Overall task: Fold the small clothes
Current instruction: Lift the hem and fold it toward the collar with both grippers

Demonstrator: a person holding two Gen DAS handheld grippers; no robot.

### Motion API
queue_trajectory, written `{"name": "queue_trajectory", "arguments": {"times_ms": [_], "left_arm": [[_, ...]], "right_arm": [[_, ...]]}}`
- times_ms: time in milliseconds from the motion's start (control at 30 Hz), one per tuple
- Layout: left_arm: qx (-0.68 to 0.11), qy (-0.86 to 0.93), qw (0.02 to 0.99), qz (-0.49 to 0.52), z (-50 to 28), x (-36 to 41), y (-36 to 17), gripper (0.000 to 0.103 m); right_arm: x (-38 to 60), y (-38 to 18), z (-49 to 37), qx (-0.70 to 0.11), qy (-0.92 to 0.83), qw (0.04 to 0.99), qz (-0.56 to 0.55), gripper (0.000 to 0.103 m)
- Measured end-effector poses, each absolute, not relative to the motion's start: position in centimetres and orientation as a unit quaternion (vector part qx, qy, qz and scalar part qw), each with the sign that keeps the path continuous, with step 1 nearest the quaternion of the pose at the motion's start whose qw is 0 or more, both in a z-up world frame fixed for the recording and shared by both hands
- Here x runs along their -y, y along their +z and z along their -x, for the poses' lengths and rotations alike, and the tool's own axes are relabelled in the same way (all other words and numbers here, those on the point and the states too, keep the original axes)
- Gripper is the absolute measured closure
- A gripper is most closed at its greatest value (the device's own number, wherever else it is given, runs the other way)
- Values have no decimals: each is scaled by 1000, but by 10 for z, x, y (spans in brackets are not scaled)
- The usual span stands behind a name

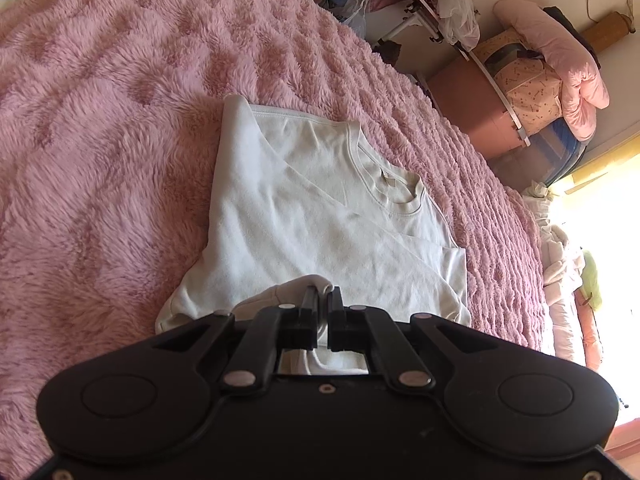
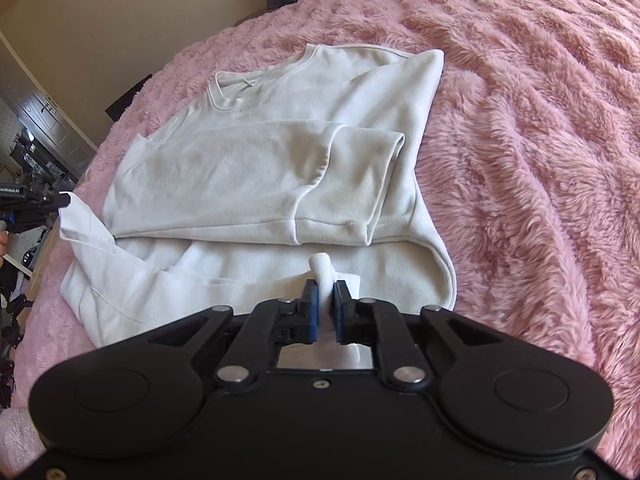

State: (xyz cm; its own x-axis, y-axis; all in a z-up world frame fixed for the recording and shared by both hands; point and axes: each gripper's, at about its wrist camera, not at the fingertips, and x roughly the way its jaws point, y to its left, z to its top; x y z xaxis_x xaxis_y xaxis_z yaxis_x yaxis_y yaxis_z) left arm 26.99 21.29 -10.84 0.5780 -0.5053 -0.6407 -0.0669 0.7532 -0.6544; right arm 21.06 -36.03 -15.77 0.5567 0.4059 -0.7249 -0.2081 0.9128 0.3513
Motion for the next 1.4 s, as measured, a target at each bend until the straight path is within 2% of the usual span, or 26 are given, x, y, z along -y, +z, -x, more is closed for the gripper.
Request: {"name": "queue_trajectory", "arguments": {"times_ms": [300, 467, 900, 1233, 1267, 1333, 1400], "left_arm": [[-391, -129, 853, 320, -307, -222, -58, 103], [-374, -111, 865, 315, -341, -233, -49, 103], [-355, -73, 883, 297, -436, -243, -90, 102], [-413, -22, 864, 288, -477, -243, -160, 102], [-416, -18, 862, 289, -478, -243, -165, 99], [-416, -3, 863, 287, -478, -244, -171, 85], [-410, -3, 867, 283, -476, -244, -171, 78]], "right_arm": [[368, -91, -244, -322, 153, 924, -137, 95], [379, -72, -287, -272, 129, 939, -168, 95], [373, -100, -386, -255, 95, 940, -207, 95], [372, -142, -424, -295, 59, 930, -213, 95], [372, -146, -426, -300, 57, 928, -214, 95], [371, -151, -428, -306, 54, 926, -214, 95], [370, -156, -429, -312, 49, 926, -209, 94]]}}
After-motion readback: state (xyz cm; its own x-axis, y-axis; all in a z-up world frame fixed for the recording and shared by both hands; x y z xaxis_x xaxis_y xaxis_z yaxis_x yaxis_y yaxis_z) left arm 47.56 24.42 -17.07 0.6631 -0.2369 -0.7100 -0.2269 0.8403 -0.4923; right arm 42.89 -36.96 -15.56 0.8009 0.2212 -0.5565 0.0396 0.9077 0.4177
